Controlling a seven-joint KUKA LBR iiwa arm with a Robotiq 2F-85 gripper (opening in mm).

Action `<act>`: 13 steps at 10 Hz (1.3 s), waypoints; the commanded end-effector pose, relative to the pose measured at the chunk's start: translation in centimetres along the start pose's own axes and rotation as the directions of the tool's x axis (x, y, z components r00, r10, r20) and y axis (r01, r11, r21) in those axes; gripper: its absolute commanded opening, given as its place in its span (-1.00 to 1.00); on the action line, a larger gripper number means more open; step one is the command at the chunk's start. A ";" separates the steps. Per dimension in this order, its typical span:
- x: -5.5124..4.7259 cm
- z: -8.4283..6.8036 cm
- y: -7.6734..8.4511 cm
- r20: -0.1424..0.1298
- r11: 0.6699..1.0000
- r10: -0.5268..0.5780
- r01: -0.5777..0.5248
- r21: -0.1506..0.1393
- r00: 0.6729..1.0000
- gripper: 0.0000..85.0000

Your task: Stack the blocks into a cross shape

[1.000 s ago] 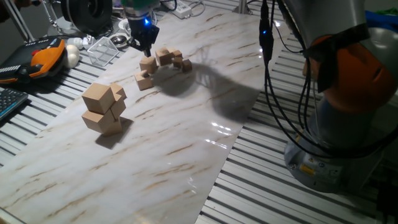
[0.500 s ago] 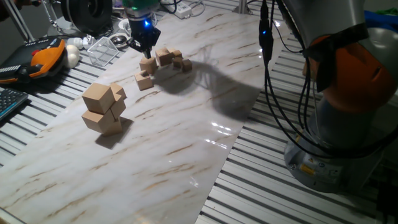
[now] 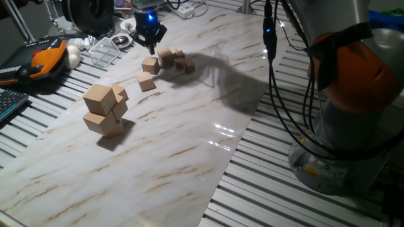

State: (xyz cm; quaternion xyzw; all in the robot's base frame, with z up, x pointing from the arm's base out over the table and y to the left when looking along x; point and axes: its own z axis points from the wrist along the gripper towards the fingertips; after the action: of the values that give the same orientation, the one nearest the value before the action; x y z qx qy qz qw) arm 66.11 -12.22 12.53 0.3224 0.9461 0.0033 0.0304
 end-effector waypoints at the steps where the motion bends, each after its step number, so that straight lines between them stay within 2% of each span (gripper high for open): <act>1: 0.0 0.1 -0.3 0.024 0.974 0.223 -0.224 0.039 0.975 -1.00; 2: -0.1 0.3 -0.4 0.015 0.974 0.222 -0.222 0.043 0.975 -1.00; 3: -0.2 0.5 -0.4 -0.022 0.980 0.200 -0.200 0.009 0.979 -1.00; 4: -0.2 0.7 -0.5 -0.040 0.983 0.182 -0.183 -0.020 0.983 -1.00; 5: -0.2 0.8 -0.4 -0.039 0.981 0.187 -0.189 -0.045 0.982 -1.00; 6: -0.2 0.8 -0.4 -0.040 0.981 0.189 -0.190 -0.040 0.981 -1.00; 8: -0.2 0.8 -0.5 -0.042 0.959 0.282 -0.282 -0.002 0.959 -1.00; 9: -0.2 0.9 -0.5 -0.025 0.942 0.335 -0.335 -0.002 0.942 -1.00; 10: -0.3 0.8 -0.4 -0.013 0.928 0.372 -0.371 0.026 0.928 -1.00; 11: -0.3 0.7 -0.4 -0.027 0.920 0.391 -0.391 0.011 0.920 -1.00; 12: -0.3 0.7 -0.3 -0.030 0.912 0.410 -0.410 -0.018 0.912 -0.60; 13: -0.3 0.7 0.1 -0.025 0.893 0.449 -0.449 -0.021 0.893 -0.20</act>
State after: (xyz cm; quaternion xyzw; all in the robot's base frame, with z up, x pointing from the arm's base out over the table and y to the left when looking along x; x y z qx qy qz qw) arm 66.50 -12.31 11.91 0.5153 0.8563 0.0266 0.0238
